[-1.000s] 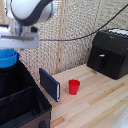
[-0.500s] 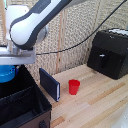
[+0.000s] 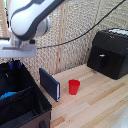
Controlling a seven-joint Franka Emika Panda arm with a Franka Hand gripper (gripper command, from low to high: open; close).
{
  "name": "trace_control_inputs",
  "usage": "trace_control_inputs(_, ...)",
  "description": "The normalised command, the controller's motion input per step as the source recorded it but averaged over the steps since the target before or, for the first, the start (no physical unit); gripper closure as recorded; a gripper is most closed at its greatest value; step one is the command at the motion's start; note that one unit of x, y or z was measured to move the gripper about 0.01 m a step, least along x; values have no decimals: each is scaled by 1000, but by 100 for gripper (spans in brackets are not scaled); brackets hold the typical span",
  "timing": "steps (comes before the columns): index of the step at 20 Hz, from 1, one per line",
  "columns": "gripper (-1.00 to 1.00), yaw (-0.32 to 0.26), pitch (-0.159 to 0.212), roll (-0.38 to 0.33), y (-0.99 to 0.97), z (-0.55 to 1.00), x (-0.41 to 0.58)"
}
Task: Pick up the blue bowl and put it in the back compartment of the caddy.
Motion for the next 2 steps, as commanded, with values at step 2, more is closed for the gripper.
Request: trace_control_inputs(2,-100,0,-81,-18,-220,714,224)
